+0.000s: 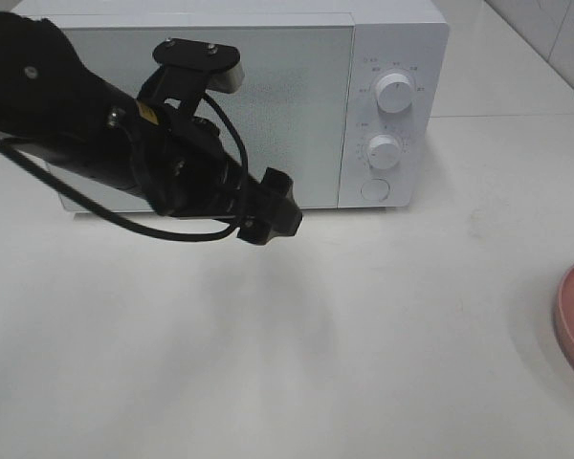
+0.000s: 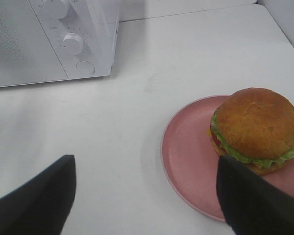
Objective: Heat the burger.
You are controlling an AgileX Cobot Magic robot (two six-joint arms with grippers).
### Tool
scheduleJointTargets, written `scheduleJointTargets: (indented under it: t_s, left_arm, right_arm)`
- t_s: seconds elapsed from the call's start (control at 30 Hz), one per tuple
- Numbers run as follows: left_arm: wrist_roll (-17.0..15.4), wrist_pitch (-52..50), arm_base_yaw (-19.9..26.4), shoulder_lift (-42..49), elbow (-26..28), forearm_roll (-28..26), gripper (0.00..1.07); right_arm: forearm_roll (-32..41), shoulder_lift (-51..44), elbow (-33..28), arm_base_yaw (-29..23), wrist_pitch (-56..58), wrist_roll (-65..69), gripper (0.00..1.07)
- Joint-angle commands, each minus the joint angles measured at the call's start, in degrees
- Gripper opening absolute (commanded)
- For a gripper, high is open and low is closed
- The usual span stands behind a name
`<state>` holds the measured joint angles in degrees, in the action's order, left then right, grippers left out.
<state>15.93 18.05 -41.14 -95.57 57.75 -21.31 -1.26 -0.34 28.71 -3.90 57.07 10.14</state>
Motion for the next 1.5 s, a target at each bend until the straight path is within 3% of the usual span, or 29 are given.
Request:
scheduleJointTargets:
  t_s: [0.03,0.07,0.2,0.23,0.27,0.3,0.37,0.4,0.43,0.47,0.6,0.67,0.7,0.73,0.8,0.87,0.9,0.93,0.97,1.03,1.23,1.4,1.5]
  left_arm:
    - [0.2,8.8,0.2,3.8,-0.2,4.2,1.01]
    - [-0.1,13.5,0.2,6.2,-0.2,7.3,1.01]
    - [-2.2,19.4,0.2,9.4,-0.2,10.8,1.01]
    - [-5.2,22.6,0.2,11.5,-0.2,13.1,1.01]
    - [-5.2,22.6,0.2,11.5,-0.2,13.1,1.01]
    - [-9.3,25.8,1.6,13.1,-0.2,15.2,1.01]
    - [-10.5,27.3,2.5,13.7,-0.2,15.8,1.01]
    - [-12.1,30.8,5.4,15.0,-0.2,16.4,1.01]
    - [-12.1,30.8,5.4,15.0,-0.2,16.4,1.01]
    - [-12.1,34.3,9.1,16.4,-0.2,16.2,1.01]
    - [-12.0,38.4,14.3,18.7,-0.2,15.6,1.01]
    - [-12.5,41.8,20.9,21.3,-0.2,15.0,1.01]
    - [-12.5,41.8,20.9,21.3,-0.2,15.0,1.01]
    - [-12.7,44.3,25.5,23.2,-0.2,14.0,1.01]
    - [-12.7,45.6,27.3,24.2,-0.2,13.8,1.01]
    - [-12.7,49.4,33.4,26.8,-0.2,13.7,1.01]
    - [-12.7,49.4,33.4,26.8,-0.2,13.7,1.01]
    - [-12.7,51.9,37.6,28.4,-0.2,14.1,1.01]
    - [-12.7,51.9,37.6,28.4,-0.2,14.1,1.01]
    - [-13.7,54.4,42.1,31.1,-0.3,14.3,1.01]
    - [-14.0,54.5,43.4,37.6,-2.9,14.5,1.01]
    - [-14.2,52.7,43.4,49.0,-12.8,16.6,1.01]
    - [-14.2,52.0,43.4,50.8,-14.4,16.6,1.01]
  right_arm:
    - [-0.1,-1.4,-0.1,0.3,0.1,-0.4,0.75]
    - [-0.1,-1.4,-0.1,0.3,0.1,-0.4,0.75]
    - [-0.1,-1.4,-0.1,0.3,0.1,-0.4,0.75]
    - [-0.1,-1.4,-0.1,0.3,0.1,-0.4,0.75]
    - [-0.1,-1.4,-0.1,0.3,0.1,-0.4,0.75]
    - [-0.1,-1.4,-0.1,0.3,0.1,-0.4,0.75]
    - [-0.1,-1.4,-0.1,0.3,0.1,-0.4,0.75]
    - [-0.1,-1.4,-0.1,0.3,0.1,-0.5,0.75]
    - [-0.1,-1.4,-0.1,0.3,0.1,-0.5,0.75]
    - [-0.1,-1.4,-0.1,0.3,0.1,-0.5,0.75]
    - [-0.1,-1.4,-0.1,0.3,0.1,-0.5,0.75]
    - [-0.1,-1.4,-0.1,0.3,0.1,-0.5,0.75]
    - [-0.1,-1.4,-0.1,0.3,0.1,-0.5,0.75]
    - [-0.1,-1.4,-0.1,0.3,0.1,-0.5,0.75]
    - [-0.1,-1.4,-0.1,0.3,0.1,-0.5,0.75]
    - [-0.1,-1.4,-0.1,0.3,0.1,-0.5,0.75]
    - [-0.1,-1.4,-0.1,0.3,0.1,-0.5,0.75]
    - [-0.1,-1.4,-0.1,0.3,0.1,-0.5,0.75]
    - [-0.1,-1.4,-0.1,0.3,0.1,-0.5,0.75]
    - [-0.1,-1.4,-0.1,0.3,0.1,-0.4,0.75]
    - [-0.1,-1.4,-0.1,0.3,0.1,-0.4,0.75]
    - [-0.1,-1.4,-0.1,0.3,0.1,-0.4,0.75]
    - [-0.1,-1.4,-0.1,0.3,0.1,-0.4,0.75]
